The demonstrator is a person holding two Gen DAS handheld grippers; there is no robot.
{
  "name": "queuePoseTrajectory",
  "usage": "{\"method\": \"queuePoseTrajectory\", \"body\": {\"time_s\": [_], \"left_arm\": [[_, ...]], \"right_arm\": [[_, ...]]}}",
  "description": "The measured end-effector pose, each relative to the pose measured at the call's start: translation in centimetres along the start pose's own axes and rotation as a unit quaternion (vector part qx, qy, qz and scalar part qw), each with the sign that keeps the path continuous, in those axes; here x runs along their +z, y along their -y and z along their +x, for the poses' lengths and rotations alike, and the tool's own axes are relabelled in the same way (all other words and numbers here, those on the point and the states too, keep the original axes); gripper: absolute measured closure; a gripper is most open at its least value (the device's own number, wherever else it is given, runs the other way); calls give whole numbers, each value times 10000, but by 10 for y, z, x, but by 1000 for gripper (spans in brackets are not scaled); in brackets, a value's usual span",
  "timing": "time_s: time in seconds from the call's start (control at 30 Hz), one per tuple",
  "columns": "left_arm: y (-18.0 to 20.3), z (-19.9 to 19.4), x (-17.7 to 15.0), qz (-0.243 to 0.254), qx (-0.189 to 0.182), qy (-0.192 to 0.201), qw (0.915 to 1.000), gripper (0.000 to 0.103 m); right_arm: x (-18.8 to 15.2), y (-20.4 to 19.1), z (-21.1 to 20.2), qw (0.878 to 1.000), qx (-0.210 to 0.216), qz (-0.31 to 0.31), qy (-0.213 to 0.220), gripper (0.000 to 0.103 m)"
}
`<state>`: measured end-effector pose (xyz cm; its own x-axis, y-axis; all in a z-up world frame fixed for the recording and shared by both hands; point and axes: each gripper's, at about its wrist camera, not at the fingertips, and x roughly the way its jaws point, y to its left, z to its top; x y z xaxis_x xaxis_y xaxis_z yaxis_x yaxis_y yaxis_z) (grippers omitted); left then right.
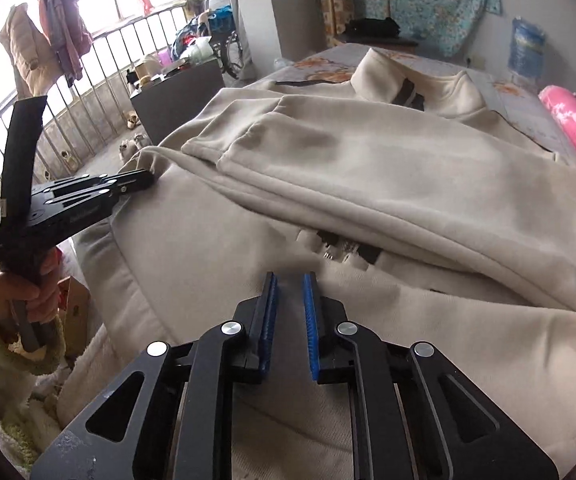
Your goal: Fold large clothes
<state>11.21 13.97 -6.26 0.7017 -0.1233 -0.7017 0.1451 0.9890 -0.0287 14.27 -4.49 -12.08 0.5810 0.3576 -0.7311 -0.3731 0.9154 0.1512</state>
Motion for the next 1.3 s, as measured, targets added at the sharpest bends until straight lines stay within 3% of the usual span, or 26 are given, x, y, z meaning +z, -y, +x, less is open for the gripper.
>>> {"method": "queuePoseTrajectory", "body": {"time_s": [0.13, 0.2, 0.3, 0.37, 0.4, 0.47, 0.63, 0.73, 0.83, 1.03, 1.13, 1.27, 1.3], "left_arm": [[-4, -43, 1, -75, -456, 569, 9973, 96], [3, -57, -2, -107, -956, 623, 9934, 96], [22, -49, -12, -176, -1681, 250, 9853, 96], [42, -34, -21, -114, -1800, -86, 9836, 96], [52, -27, -25, -24, -1810, -216, 9833, 96], [68, -14, -32, 144, -1466, -346, 9885, 96], [81, -13, -34, 305, -1128, -279, 9928, 96], [80, -13, -34, 340, -1097, -295, 9929, 96], [77, -11, -33, 302, -1118, -297, 9928, 96], [77, -12, -33, 292, -1088, -294, 9932, 96], [77, -13, -32, 315, -1065, -340, 9932, 96], [73, -13, -32, 271, -1088, -346, 9931, 96], [71, -13, -32, 239, -1107, -345, 9930, 95]], "right_arm": [[0, -4, 1, 10000, -22, -57, 47, 92], [0, -3, 1, 10000, -3, -42, 70, 92], [0, -1, 1, 9999, 38, 38, 88, 92], [3, -1, 3, 10000, -5, 36, 90, 93], [3, -2, 3, 10000, -38, 28, 84, 93], [4, -2, 3, 9999, -74, 12, 75, 93], [3, 9, -18, 9993, -123, 223, 266, 92], [-10, 16, -63, 9978, -33, 207, 629, 92], [-35, 15, -95, 9980, -190, -54, 601, 90], [-85, 30, -71, 9972, -729, 23, -161, 90], [-84, 32, -77, 9975, -697, 107, -52, 90], [-88, 58, -104, 9920, -1157, 423, 266, 90], [-93, 71, -106, 9897, -1271, 618, 237, 95]]}}
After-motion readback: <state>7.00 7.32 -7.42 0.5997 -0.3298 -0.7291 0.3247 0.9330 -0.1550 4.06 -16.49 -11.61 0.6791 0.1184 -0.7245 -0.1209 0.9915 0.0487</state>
